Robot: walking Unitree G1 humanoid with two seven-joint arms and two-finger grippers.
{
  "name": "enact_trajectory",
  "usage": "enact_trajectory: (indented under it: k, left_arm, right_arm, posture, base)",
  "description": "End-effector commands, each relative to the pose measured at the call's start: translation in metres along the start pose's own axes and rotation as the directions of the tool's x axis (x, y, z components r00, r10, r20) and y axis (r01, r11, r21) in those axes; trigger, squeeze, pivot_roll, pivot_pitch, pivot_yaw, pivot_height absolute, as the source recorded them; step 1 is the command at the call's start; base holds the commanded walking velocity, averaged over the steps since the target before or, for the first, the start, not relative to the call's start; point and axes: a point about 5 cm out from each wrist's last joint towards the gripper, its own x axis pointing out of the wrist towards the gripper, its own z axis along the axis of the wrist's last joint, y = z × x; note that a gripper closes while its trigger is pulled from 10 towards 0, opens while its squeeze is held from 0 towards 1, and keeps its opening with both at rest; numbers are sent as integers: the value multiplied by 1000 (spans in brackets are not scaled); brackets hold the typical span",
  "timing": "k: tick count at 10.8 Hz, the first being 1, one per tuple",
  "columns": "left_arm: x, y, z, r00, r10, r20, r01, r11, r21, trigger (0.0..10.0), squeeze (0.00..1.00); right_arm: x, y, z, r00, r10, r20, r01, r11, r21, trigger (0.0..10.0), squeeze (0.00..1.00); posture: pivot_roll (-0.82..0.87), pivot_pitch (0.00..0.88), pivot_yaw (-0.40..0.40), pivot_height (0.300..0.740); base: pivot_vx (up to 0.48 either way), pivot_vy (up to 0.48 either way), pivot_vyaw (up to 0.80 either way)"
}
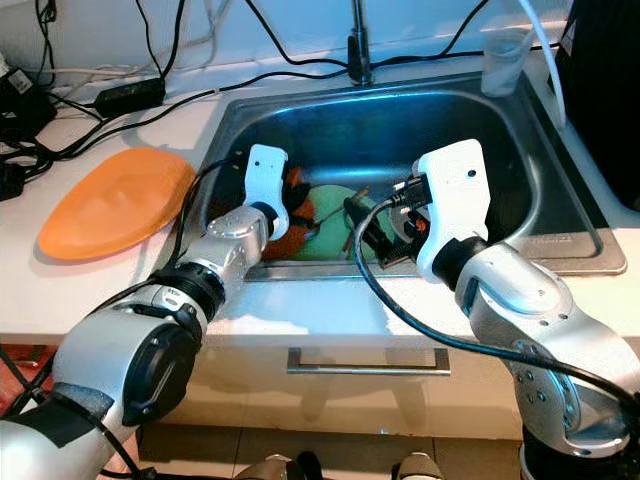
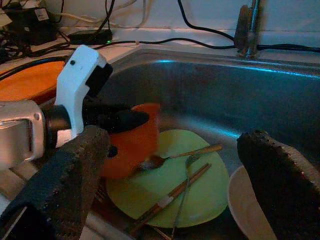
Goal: Kitchen organization
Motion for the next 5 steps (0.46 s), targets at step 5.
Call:
enact_trajectory:
  k: [5]
  left_arm:
    - [-1, 8, -3, 999, 44, -30, -44, 999, -4, 10000, 1000]
  right_arm:
    - [-5, 4, 1, 1000, 9, 9, -9, 1000, 5, 10000, 0]
  posture:
    - [-300, 106, 210, 740]
  base:
    - [0, 0, 0]
